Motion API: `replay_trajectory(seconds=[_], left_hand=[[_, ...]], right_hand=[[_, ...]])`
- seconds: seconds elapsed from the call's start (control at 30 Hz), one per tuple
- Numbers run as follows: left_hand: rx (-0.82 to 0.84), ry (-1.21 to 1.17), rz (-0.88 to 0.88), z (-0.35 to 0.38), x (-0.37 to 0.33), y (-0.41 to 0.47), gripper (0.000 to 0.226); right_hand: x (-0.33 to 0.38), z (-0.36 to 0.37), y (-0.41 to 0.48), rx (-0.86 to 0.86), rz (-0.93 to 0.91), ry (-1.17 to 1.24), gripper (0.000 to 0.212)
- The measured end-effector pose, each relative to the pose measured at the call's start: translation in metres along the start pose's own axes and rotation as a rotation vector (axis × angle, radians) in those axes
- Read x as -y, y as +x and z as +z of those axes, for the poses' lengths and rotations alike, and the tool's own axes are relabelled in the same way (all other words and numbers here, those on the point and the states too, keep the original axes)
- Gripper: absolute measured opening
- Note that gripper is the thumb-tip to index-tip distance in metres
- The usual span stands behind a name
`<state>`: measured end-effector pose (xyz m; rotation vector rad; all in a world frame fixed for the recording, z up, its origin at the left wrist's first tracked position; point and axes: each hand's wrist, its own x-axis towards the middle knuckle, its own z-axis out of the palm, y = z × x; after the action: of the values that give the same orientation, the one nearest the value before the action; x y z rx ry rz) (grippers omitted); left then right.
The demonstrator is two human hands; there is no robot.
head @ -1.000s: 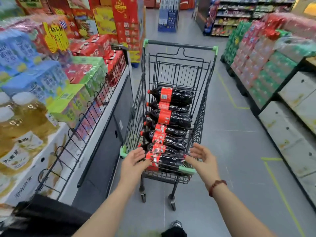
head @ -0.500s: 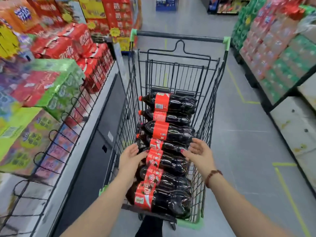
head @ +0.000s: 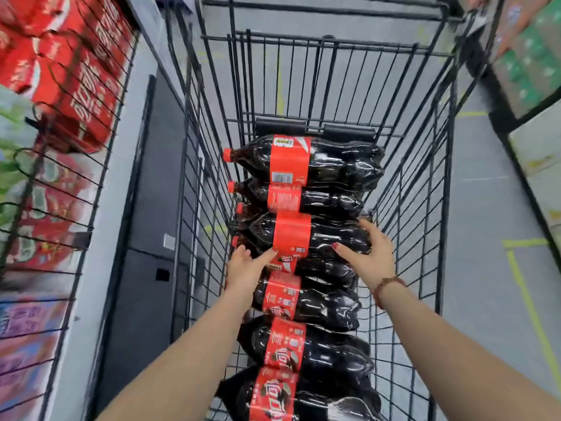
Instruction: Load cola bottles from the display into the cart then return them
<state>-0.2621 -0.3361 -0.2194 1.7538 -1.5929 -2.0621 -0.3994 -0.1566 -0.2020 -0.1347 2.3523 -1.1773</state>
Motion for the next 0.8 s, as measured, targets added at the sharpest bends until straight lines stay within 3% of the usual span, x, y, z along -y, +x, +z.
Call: replay_trajectory(seconds=[0.17,0.3,0.4,0.8], left_hand=[[-0.036,-0.248,-0.139,0.011,0.006,0.039,0.109],[-0.013,-0.43,-0.176,0.03,0.006,0.055,0.052],[-0.015,-0.52,-0.17,0.036,0.009,0.064,0.047],[0.004,-0.582,-0.068,0.026,0.01,0.044,0.023]], right_hand=[[-0.033,0.01,0.035,-0.033,0.206,0.174,0.097],[-0.059,0.013,0.059,-0.006,0.371,0.381,0.114],[-0.068,0.016,0.066,0.03,0.424,0.486,0.125],[-0.054,0.007,0.047,0.035,0.36,0.624,0.11]])
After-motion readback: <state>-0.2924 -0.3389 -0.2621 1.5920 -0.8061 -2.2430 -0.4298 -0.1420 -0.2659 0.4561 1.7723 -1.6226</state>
